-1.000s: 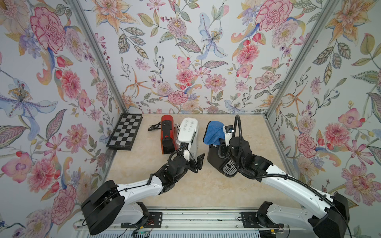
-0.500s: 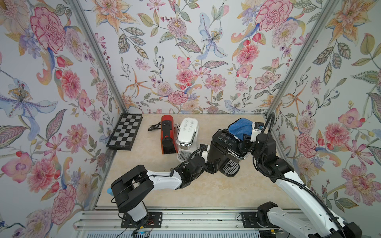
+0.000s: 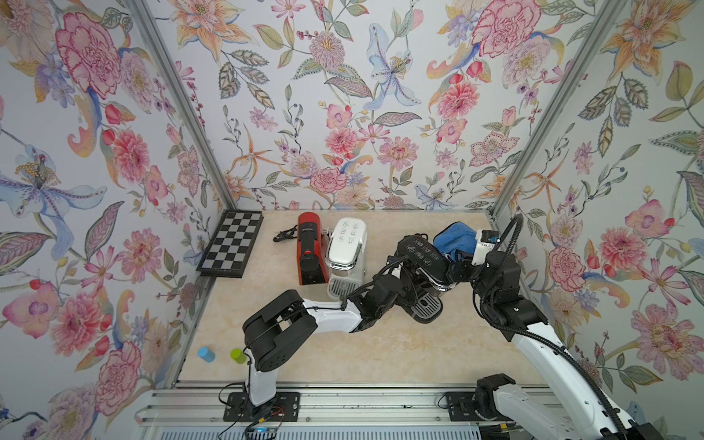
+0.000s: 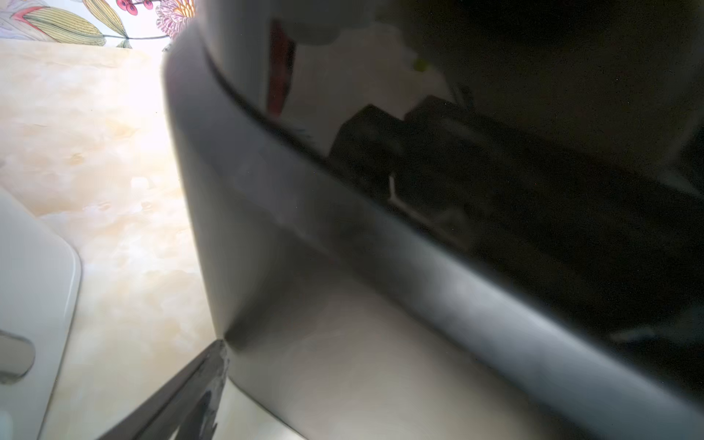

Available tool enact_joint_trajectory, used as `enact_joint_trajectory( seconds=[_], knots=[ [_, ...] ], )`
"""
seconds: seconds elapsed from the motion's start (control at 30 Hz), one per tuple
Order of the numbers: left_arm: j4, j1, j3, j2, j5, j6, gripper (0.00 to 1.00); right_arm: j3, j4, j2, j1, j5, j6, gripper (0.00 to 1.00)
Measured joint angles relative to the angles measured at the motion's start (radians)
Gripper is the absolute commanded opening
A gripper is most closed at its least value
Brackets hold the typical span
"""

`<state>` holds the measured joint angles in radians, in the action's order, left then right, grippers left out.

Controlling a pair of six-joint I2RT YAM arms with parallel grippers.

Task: Wipe the surface of a coffee machine
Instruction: Move the coffee machine to the center of the board.

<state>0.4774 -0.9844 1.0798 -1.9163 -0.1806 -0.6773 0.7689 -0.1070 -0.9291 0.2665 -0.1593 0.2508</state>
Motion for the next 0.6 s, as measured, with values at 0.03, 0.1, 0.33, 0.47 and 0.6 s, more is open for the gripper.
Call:
enact_joint_trajectory(
  seconds=[0.03, 0.1, 0.33, 0.47, 0.6],
  knots=[
    [-0.003, 0.009, 0.015, -0.021, 0.007, 0.0, 0.97, -0.002, 0.0, 0.0, 0.0, 0.005, 0.0, 0.34],
    [-0.007, 0.025, 0.046, -0.062, 0.024, 0.005, 0.97, -0.007, 0.006, 0.0, 0.0, 0.014, 0.0, 0.34],
    [-0.038, 0.048, 0.217, -0.187, 0.053, 0.034, 0.97, -0.012, 0.008, 0.0, -0.034, -0.01, -0.003, 0.34],
    [-0.039, 0.051, 0.306, -0.249, 0.077, 0.041, 0.97, -0.011, 0.008, 0.0, -0.042, -0.018, -0.004, 0.34],
    [-0.036, 0.057, 0.37, -0.298, 0.095, 0.041, 0.97, -0.011, 0.007, 0.0, -0.045, -0.025, -0.004, 0.34]
  ],
)
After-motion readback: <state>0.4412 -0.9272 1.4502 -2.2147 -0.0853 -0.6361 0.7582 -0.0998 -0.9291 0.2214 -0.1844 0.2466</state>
